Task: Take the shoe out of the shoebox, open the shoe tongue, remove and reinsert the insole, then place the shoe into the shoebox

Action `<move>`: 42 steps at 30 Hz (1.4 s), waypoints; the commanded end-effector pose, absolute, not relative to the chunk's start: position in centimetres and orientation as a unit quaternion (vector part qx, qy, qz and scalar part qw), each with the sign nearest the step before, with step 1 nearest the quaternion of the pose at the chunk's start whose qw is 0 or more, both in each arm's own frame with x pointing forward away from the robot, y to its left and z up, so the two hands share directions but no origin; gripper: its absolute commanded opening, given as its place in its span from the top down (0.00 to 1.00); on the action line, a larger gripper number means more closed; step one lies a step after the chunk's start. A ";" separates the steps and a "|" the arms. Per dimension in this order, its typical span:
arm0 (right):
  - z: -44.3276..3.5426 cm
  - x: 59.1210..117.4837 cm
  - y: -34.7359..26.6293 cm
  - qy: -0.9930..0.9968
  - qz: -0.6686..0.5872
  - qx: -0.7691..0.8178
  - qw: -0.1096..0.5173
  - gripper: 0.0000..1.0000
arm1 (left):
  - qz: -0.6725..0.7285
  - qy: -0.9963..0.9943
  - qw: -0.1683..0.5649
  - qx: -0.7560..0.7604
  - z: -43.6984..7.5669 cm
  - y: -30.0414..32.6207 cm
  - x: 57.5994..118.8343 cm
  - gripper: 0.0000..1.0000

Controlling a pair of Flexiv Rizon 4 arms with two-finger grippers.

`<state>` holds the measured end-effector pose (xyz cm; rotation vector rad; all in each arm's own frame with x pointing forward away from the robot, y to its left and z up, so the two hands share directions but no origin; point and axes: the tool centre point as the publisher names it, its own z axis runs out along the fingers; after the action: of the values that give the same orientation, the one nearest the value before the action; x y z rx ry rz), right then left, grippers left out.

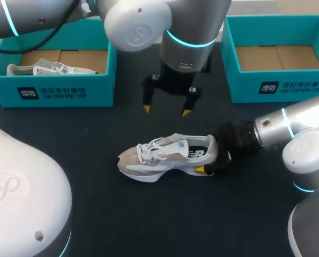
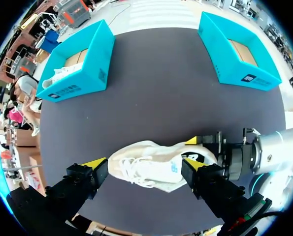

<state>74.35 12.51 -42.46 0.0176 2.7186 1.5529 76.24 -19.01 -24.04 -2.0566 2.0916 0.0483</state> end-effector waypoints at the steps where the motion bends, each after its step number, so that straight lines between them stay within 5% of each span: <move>1: -42.8 74.6 12.9 0.869 0.494 0.006 0.005 1.00 | 0.017 0.709 0.104 -0.698 -24.0 -19.1 76.3 0.00; 42: -42.8 74.6 12.9 0.869 0.494 0.006 0.005 1.00 | 0.073 0.713 0.092 -0.691 -33.2 -23.5 72.6 0.00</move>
<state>74.35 12.51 -42.45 0.0175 2.7187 1.5529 72.55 -23.21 -32.69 -2.0504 2.1189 0.2035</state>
